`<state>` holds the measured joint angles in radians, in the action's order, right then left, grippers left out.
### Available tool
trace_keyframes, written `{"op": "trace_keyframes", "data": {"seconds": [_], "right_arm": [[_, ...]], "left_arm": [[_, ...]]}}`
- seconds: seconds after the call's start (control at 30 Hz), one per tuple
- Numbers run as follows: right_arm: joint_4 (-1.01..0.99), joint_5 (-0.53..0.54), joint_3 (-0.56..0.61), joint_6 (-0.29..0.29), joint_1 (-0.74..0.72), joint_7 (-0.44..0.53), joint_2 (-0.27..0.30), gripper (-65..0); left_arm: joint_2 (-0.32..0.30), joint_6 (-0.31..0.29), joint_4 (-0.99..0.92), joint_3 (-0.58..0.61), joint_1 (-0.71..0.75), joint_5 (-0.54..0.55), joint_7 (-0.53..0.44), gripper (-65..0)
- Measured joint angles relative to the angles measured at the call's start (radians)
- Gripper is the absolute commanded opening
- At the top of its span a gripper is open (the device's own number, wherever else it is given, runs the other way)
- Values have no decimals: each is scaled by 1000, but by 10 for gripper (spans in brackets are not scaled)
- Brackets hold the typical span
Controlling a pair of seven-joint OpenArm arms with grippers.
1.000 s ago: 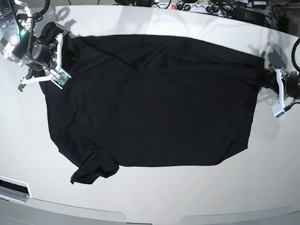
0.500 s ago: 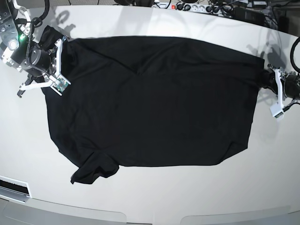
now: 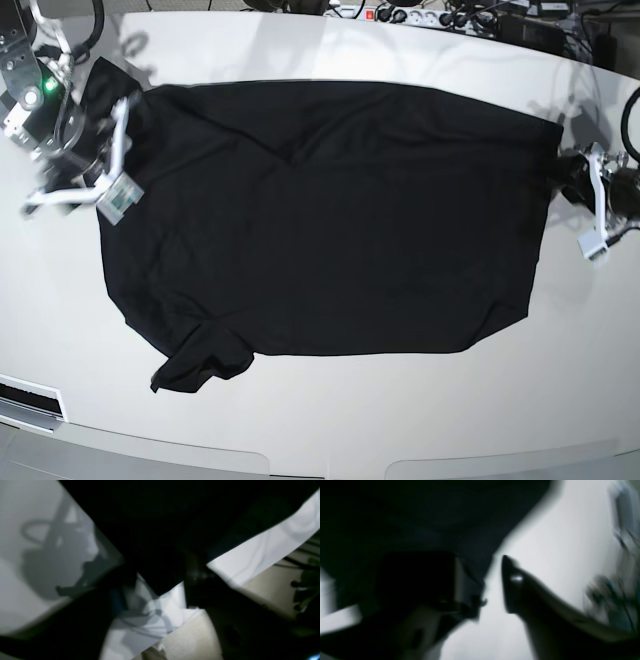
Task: Layout the t-shirt on the table in an organized manner, then fold the t-shirt properly
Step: 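Drag the grasped corner with the right gripper away from the left gripper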
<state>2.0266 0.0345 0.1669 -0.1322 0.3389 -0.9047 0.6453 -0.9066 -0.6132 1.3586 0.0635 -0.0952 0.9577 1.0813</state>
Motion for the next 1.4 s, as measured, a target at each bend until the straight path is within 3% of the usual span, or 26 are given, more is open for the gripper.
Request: {"op": "trace_keyframes", "data": {"seconds": [0.13, 0.23, 0.37, 0.5, 0.57, 0.67, 0.73, 1.0, 1.23, 1.4], "right_arm": [[0, -77, -3, 90, -53, -41, 3, -377], [0, -106, -2, 141, -39, -66, 2, -380], [0, -74, -2, 119, -46, -79, 2, -380], [0, 105, -2, 87, -20, -126, 2, -380], [0, 164, -2, 85, 26, -132, 0, -380], [0, 57, -2, 200, 103, -139, -18, -380], [0, 44, -6, 220, 137, -142, -32, -380], [0, -68, -6, 256, 248, -130, -183, -380], [121, -76, -6, 39, 264, -160, -153, -443], [278, 124, -7, -45, 344, -158, -84, -442]], "left_arm": [[-5, 60, -1, 0, -53, -50, 0, -271], [-5, 60, 0, 0, -63, -76, -7, -271], [-5, 60, -1, 0, -61, -76, 11, -275], [-5, 54, -1, 0, -60, -76, 10, -275], [-5, 22, 0, 0, -61, -76, 10, -275], [-5, 18, -1, 0, -60, -76, 7, -275], [-4, 18, -1, 0, -60, -76, 6, -275], [5, 18, -1, 0, -61, -46, -4, -275], [6, 18, -1, 0, -60, -46, -5, -275], [6, 18, -1, 0, -60, -46, -4, -275]]}}
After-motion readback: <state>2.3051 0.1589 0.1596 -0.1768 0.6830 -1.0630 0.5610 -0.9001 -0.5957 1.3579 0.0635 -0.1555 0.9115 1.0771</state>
